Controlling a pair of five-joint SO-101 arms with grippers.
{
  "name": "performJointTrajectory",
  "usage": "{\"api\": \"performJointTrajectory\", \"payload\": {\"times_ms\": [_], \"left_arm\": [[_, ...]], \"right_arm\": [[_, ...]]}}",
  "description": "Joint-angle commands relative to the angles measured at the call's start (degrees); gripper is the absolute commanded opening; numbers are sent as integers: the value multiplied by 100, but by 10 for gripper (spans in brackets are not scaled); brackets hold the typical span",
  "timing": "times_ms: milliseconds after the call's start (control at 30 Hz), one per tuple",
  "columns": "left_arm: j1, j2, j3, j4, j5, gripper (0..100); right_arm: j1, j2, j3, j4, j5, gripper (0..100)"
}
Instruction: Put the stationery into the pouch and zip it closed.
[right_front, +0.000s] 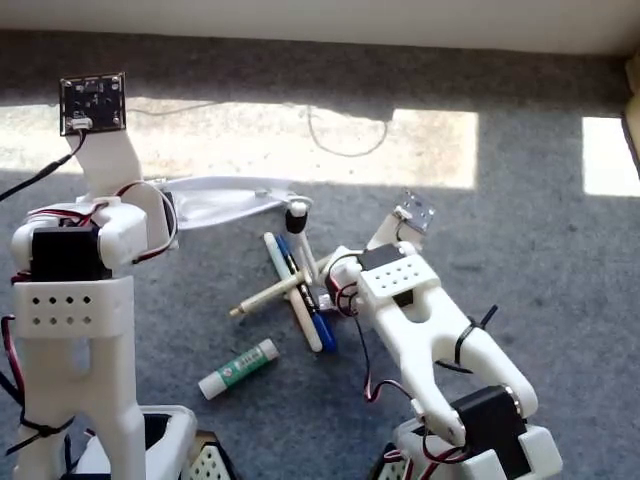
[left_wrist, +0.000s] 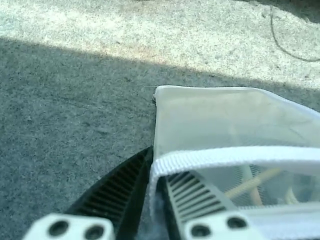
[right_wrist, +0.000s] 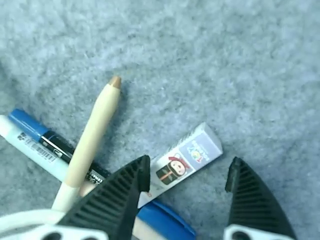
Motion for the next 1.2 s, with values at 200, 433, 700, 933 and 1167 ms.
{"api": "performJointTrajectory", "payload": {"times_ms": [200, 433, 700, 933, 1167], "left_arm": [[-84, 84, 75, -62, 70, 7], [-75, 84, 145, -62, 70, 7], [-57, 84, 163, -70, 70, 7], [-57, 84, 163, -70, 70, 7], [-57, 84, 163, -70, 70, 7]], "right_arm": [[145, -31, -84, -110, -79, 238], [154, -31, -66, -110, -62, 238], [163, -31, -57, -382, -62, 238], [163, -31, -48, -620, -35, 163], [286, 22, -40, -629, 308, 109]]}}
